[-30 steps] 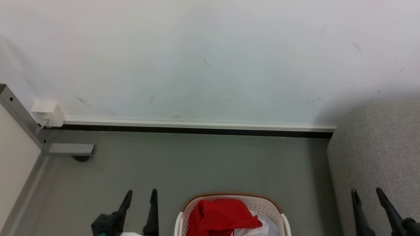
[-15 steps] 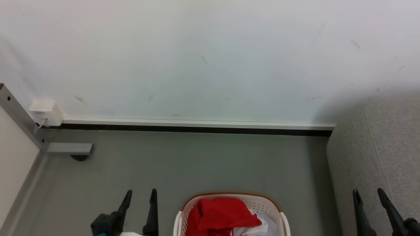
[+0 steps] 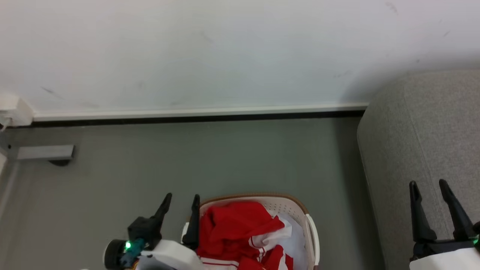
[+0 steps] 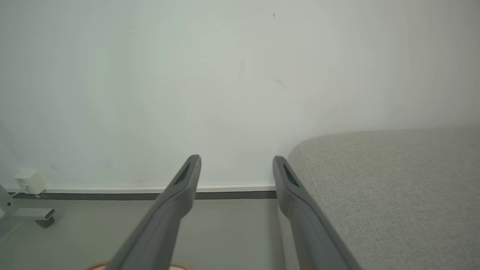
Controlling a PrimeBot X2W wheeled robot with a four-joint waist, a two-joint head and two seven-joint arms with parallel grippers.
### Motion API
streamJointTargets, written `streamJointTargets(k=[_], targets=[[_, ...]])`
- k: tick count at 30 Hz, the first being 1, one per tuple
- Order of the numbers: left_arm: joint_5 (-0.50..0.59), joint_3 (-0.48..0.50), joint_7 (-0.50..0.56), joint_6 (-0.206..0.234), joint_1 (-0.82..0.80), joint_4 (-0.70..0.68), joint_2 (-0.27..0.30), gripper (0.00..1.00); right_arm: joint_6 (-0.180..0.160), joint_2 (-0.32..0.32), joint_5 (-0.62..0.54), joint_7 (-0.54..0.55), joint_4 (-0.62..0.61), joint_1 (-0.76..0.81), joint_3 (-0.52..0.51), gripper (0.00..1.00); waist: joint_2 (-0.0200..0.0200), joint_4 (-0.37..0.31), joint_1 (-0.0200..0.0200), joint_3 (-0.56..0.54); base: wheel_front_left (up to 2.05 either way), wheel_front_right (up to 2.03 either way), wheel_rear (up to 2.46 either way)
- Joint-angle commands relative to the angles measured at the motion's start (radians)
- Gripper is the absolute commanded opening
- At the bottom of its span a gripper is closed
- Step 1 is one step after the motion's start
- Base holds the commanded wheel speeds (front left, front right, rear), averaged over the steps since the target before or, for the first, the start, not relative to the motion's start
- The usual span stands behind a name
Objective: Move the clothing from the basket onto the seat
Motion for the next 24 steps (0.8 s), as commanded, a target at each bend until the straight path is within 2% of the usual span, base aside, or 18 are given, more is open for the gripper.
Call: streamJointTargets(k=[1,7,13,16,24], targets=[[0.015,-0.015,-0.001,-0.002,-0.043,0.033,0.006,1.00,-0.002,-0.006,0.000,0.001,-0.014,-0.027,-0.003,1.00,-0.0001,-0.033,0.0000,0.082,0.00,0.00,0.00],[0.037,-0.118,0.010,-0.004,-0.233,0.266,0.006,1.00,-0.002,-0.003,0.009,0.001,-0.063,-0.106,-0.011,1.00,-0.0001,-0.065,0.0000,0.226,0.00,0.00,0.00],[0.017,-0.205,0.094,0.001,-0.413,0.459,0.007,1.00,-0.002,0.006,0.016,0.001,-0.099,-0.183,-0.005,1.00,-0.0001,-0.092,0.0000,0.355,0.00,0.00,0.00],[0.017,-0.224,0.126,0.014,-0.463,0.515,0.007,1.00,-0.002,0.009,0.016,0.001,-0.105,-0.206,0.001,1.00,-0.0001,-0.101,0.0000,0.391,0.00,0.00,0.00],[-0.021,-0.253,0.204,0.092,-0.581,0.681,0.006,1.00,-0.002,0.028,0.019,0.001,-0.115,-0.253,0.015,1.00,-0.0001,-0.124,0.0000,0.468,0.00,0.00,0.00]])
